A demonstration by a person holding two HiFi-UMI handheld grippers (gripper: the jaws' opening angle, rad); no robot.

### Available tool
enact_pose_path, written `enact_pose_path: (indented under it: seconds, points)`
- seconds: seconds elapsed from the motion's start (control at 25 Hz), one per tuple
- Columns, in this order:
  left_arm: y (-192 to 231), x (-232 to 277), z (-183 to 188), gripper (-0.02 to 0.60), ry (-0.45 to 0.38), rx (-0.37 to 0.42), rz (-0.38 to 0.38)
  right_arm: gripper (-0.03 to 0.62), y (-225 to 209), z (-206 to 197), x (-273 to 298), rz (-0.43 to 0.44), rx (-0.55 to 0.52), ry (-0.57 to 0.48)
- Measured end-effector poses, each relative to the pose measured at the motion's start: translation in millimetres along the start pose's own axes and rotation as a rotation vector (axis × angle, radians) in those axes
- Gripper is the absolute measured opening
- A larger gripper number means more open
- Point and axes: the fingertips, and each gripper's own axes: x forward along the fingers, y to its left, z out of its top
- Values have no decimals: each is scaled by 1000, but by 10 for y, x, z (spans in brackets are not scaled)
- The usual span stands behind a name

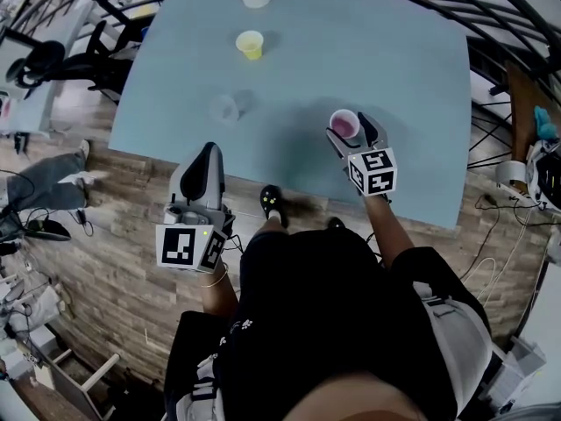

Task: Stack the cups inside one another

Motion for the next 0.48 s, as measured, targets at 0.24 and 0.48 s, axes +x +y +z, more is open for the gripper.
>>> enact_pose_path:
  seconds: [0.24, 0.48]
  points:
    - [27, 52, -7, -17, 0, 7, -15, 354, -24, -55, 38, -9, 10, 14]
    - [74, 79, -46, -17, 12, -4, -14, 351, -43, -40, 43, -9, -1, 19]
